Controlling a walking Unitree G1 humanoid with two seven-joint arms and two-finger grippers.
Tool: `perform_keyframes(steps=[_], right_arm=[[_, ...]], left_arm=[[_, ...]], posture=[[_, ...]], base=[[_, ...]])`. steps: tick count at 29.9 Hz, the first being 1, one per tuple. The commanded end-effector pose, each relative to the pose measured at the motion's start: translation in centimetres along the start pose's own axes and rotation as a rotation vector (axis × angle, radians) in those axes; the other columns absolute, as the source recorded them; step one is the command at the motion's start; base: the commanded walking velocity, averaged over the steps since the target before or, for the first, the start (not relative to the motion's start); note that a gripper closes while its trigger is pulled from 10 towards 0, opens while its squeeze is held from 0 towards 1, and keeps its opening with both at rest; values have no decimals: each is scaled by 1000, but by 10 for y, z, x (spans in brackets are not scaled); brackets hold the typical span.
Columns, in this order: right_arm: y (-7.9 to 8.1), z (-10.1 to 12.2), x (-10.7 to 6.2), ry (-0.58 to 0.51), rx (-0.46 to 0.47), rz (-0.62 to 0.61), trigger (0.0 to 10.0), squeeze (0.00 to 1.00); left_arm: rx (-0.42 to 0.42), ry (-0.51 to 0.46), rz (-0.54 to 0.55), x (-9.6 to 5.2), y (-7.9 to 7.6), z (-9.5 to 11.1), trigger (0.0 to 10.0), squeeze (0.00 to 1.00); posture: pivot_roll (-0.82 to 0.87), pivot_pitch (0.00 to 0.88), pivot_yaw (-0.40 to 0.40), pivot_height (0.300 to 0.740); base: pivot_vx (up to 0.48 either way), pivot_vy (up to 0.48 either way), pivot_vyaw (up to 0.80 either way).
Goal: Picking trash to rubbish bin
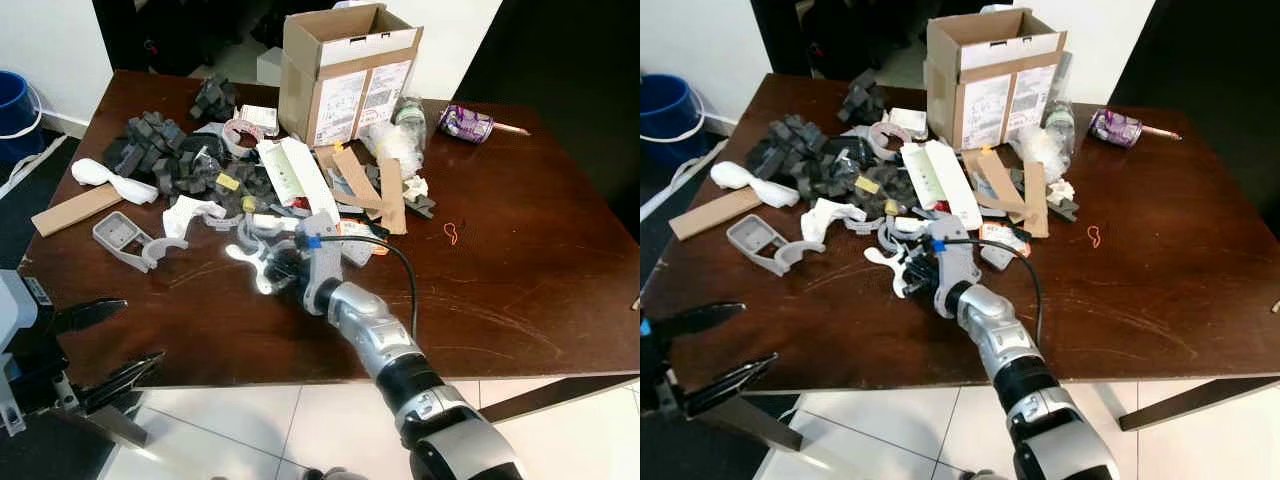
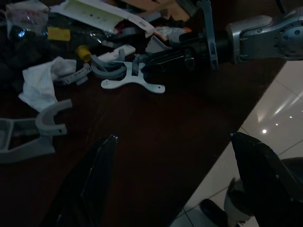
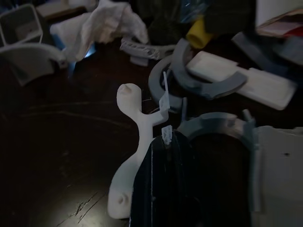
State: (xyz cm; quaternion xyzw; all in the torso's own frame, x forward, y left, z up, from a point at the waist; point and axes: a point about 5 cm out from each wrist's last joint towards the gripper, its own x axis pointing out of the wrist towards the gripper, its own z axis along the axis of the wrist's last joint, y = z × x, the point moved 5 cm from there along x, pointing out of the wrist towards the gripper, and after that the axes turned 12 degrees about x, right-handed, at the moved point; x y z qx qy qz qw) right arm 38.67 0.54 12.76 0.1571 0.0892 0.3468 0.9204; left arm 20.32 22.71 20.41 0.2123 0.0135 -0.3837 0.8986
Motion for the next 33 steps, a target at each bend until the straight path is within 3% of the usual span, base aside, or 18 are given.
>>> perform_keyframes(steps=[1, 3, 6, 8, 13, 17, 21, 24, 28, 33], right_arm=[[4, -7, 1, -7, 59, 4, 0, 0], [3, 4, 1, -58, 132, 25, 0, 0], [2, 10, 0, -82, 172, 38, 0, 0], [-4, 28, -3, -164, 307, 68, 0, 0], [-15, 43, -9, -226, 394, 79, 0, 0], [-21, 51, -13, -260, 418, 83, 0, 0], [-37, 59, -19, -294, 421, 36, 0, 0], [-42, 59, -22, -297, 423, 22, 0, 0], [-46, 59, -24, -301, 433, 19, 0, 0], [-40, 57, -26, -294, 441, 59, 0, 0]], left_arm=[[-14, -5, 5, 1, -3, -3, 10000, 0], [3, -17, 25, 3, 1, -1, 10000, 0], [12, -18, 34, 4, 3, 0, 10000, 0], [40, -13, 70, 5, 10, 1, 10000, 0], [90, 37, 129, 4, 24, -1, 10000, 0], [141, 117, 161, 2, 32, -6, 10000, 0], [265, 319, 261, -13, 61, -18, 10000, 0], [318, 389, 319, -20, 75, -25, 10000, 0], [362, 391, 376, -19, 87, -25, 10000, 0], [412, 312, 468, -4, 105, -21, 10000, 0]], posture=[[244, 168, -136, 740], [245, 166, -137, 740], [245, 166, -137, 740], [242, 164, -137, 740], [243, 163, -137, 740], [241, 160, -136, 740], [241, 162, -135, 740], [240, 163, -134, 740], [240, 165, -136, 740], [237, 180, -142, 740]], base=[[0, 0, 0], [0, 0, 0], [0, 0, 0], [0, 0, 0], [0, 0, 0], [0, 0, 0], [0, 0, 0], [0, 0, 0], [0, 0, 0], [0, 0, 0]])
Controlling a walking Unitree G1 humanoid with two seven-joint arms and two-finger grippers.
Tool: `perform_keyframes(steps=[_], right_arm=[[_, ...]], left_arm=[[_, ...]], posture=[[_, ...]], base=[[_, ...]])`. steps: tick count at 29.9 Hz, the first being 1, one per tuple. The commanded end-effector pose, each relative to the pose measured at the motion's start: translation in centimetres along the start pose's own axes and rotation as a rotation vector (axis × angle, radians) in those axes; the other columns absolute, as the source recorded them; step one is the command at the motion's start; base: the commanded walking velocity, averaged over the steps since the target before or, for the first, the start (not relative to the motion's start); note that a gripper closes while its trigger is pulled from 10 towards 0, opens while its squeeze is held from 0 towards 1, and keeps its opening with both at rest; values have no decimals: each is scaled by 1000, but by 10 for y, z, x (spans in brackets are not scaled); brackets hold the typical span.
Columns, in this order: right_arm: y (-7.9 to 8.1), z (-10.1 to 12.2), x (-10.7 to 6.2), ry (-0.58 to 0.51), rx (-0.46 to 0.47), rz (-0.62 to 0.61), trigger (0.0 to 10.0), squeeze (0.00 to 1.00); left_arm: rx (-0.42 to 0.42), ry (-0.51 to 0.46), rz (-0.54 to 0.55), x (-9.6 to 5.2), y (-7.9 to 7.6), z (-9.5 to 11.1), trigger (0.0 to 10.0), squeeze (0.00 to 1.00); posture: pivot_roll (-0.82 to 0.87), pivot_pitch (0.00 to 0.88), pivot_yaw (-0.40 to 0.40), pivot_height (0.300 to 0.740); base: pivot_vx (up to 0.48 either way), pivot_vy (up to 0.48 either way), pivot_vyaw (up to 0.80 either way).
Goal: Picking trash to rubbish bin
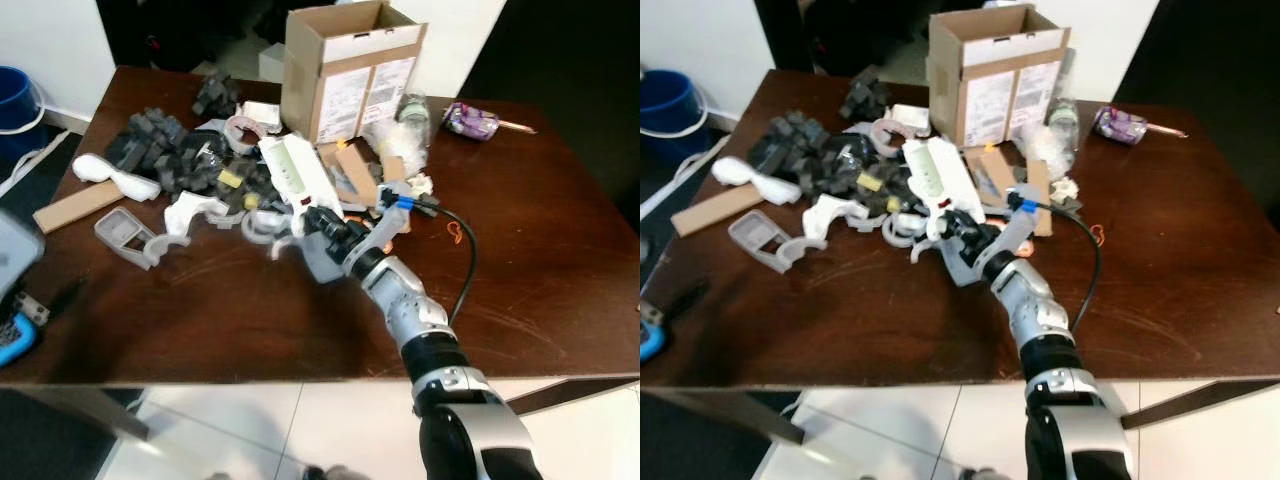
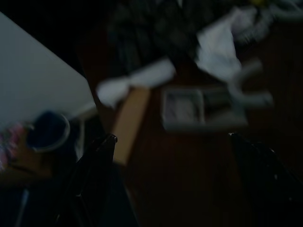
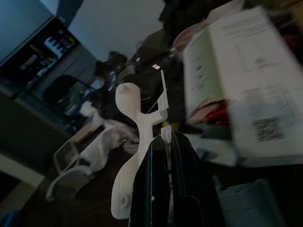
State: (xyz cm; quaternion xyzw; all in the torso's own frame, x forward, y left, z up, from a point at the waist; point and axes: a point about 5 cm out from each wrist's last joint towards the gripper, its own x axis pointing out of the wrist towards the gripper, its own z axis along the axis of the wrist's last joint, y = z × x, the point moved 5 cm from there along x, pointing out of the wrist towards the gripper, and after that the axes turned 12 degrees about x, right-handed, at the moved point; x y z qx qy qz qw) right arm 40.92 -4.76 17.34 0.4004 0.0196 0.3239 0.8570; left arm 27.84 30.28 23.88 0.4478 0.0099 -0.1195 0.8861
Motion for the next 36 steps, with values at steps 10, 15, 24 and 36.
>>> perform_keyframes(steps=[10, 15, 24, 36], right_arm=[[14, -10, -17, 68, -29, 122, 0, 0], [57, -9, -37, 166, -146, 412, 0, 0], [78, 10, -58, 273, -254, 605, 0, 0], [84, -14, -77, 450, -310, 656, 0, 0]], left_arm=[[35, -34, -59, 31, -24, -4, 10000, 0], [72, -22, -90, 32, -25, -9, 10000, 0], [105, -40, -85, 30, -17, -6, 10000, 0], [199, -166, -99, 38, -6, 33, 10000, 0]], posture=[[198, 267, -175, 740], [182, 302, -186, 740], [185, 331, -200, 740], [182, 348, -214, 740]], base=[[0, 0, 0], [0, 0, 0], [0, 0, 0], [0, 0, 0]])
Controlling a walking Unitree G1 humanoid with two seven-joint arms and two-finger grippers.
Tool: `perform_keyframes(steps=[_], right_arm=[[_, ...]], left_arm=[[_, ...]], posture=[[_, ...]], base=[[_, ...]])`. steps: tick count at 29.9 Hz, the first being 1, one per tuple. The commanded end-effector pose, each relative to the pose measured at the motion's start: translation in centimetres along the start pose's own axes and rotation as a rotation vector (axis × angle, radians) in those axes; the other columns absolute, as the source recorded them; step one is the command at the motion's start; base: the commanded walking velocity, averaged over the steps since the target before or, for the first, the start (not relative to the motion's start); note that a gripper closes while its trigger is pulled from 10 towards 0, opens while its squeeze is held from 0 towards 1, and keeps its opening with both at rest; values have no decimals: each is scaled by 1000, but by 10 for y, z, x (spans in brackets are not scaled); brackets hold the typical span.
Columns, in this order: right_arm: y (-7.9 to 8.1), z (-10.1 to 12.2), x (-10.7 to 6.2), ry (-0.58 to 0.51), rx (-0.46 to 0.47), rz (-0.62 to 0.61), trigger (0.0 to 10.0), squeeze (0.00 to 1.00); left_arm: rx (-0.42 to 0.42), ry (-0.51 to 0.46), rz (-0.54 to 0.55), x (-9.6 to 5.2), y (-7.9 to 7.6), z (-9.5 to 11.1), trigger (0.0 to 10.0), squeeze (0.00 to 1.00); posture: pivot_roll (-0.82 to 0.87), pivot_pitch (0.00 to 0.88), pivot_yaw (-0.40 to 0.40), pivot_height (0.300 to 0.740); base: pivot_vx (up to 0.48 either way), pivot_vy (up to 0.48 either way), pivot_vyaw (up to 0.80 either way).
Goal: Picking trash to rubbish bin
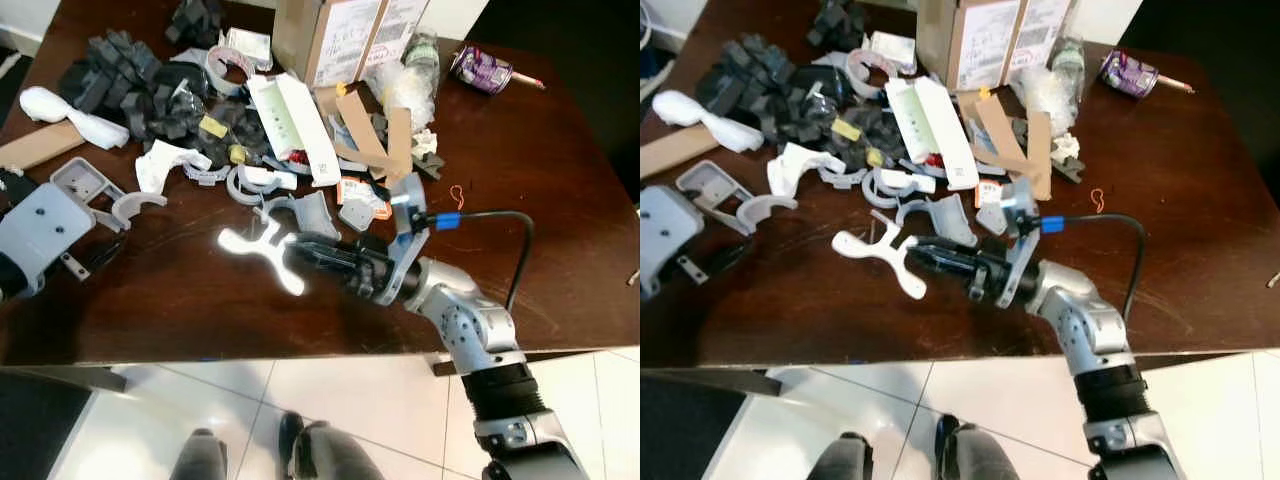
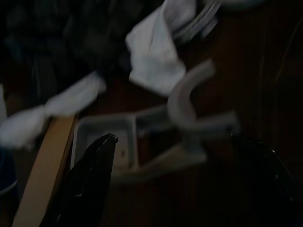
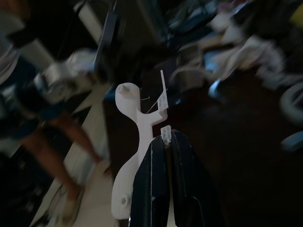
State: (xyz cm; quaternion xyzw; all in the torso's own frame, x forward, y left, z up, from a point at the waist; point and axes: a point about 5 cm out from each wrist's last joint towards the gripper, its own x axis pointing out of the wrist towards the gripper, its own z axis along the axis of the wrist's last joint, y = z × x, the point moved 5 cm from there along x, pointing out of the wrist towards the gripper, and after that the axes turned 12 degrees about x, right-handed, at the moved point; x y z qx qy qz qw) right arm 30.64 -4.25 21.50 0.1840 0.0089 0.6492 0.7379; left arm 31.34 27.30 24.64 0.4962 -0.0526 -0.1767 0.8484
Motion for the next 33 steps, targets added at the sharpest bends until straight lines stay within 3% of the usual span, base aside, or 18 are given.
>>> perform_keyframes(steps=[1, 13, 18, 32, 33], right_arm=[[7, -16, -4, 74, 12, 21, 0, 0], [12, -19, -7, 104, 20, 23, 0, 0], [13, -19, -9, 108, 16, 13, 0, 0], [17, -18, -9, 95, 26, 12, 0, 0], [17, -17, -9, 94, 26, 12, 0, 0]], left_arm=[[74, -28, -61, 1, -1, 12, 10000, 0], [64, -22, -193, 6, -13, 7, 10000, 0], [41, 82, -228, 6, -19, -15, 10000, 0], [43, 109, -200, 10, -13, -27, 10000, 0], [36, 103, -214, 11, -16, -27, 9216, 0]], posture=[[179, 352, -216, 740], [155, 358, -215, 740], [147, 354, -214, 740], [136, 351, -208, 740], [134, 350, -208, 740]], base=[[0, 0, 0], [0, 0, 0], [0, 0, 0], [0, 0, 0], [0, 0, 0]])
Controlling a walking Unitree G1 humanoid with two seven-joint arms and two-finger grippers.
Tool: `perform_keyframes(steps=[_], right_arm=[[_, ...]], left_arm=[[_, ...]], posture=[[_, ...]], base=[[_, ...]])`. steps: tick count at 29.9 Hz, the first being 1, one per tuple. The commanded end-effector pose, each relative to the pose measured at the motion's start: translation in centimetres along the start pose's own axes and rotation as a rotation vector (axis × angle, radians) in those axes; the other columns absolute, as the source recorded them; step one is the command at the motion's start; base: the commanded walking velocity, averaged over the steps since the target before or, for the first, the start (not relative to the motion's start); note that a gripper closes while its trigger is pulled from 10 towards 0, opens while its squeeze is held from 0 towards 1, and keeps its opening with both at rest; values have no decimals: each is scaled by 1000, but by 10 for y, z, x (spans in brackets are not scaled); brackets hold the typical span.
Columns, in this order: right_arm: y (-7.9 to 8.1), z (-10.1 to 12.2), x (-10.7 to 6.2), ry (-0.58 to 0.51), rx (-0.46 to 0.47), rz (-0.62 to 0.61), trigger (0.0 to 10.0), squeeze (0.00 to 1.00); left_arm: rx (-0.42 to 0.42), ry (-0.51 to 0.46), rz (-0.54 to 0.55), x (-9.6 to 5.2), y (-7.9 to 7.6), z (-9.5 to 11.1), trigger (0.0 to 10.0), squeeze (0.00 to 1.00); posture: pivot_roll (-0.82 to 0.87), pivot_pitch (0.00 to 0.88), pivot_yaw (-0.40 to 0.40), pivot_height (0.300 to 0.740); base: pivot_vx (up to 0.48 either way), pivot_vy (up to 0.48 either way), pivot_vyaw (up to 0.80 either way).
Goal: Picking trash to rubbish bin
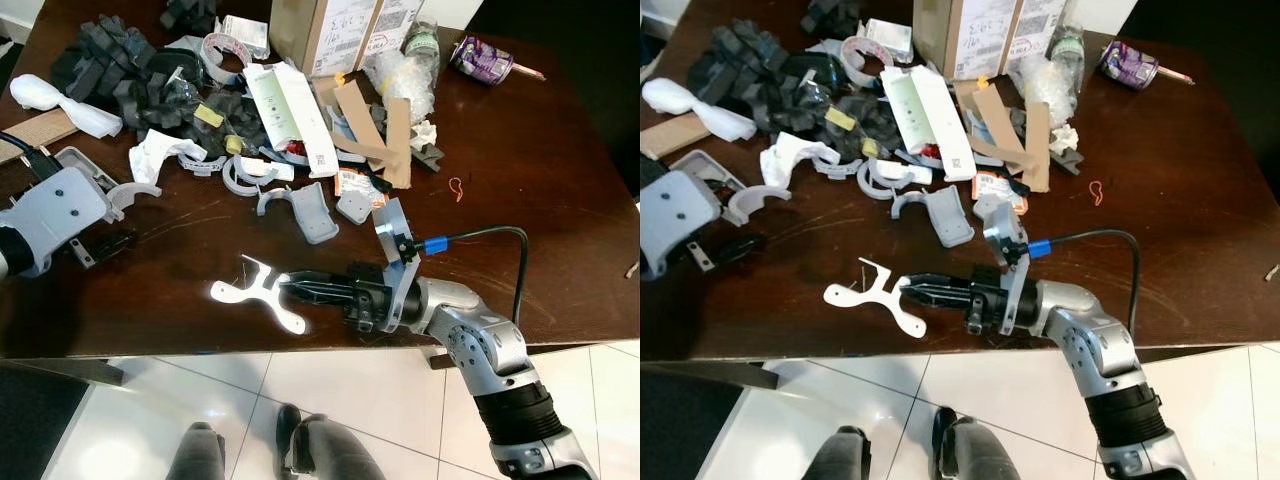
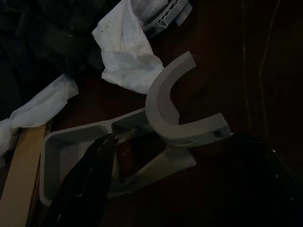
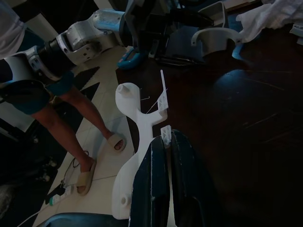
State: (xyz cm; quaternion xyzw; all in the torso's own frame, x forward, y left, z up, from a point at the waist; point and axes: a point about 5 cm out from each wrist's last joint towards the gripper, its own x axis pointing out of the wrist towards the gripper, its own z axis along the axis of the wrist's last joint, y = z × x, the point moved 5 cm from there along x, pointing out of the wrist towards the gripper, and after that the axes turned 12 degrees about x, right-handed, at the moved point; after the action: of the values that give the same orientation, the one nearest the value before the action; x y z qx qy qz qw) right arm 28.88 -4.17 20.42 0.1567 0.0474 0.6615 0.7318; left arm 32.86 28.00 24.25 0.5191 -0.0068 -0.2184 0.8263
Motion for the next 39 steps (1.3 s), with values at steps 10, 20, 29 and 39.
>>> perform_keyframes(steps=[10, 20, 29, 39], right_arm=[[3, 0, -5, -17, 11, -8, 0, 0], [-1, 4, -4, -43, 6, -33, 0, 0], [-9, 15, -2, -111, 5, -54, 0, 0], [-15, 47, 0, -323, 51, -52, 0, 0]], left_arm=[[-39, 34, -161, 7, -35, -14, 0, 0], [-58, 23, -161, 7, -34, -14, 0, 0], [-176, -132, -42, 8, -12, 12, 0, 0], [-460, -653, 143, -12, 35, 100, 0, 0]], posture=[[131, 336, -203, 740], [135, 331, -196, 740], [148, 305, -187, 740], [168, 256, -168, 740]], base=[[0, 0, 0], [0, 0, 0], [0, 0, 0], [0, 0, 0]])
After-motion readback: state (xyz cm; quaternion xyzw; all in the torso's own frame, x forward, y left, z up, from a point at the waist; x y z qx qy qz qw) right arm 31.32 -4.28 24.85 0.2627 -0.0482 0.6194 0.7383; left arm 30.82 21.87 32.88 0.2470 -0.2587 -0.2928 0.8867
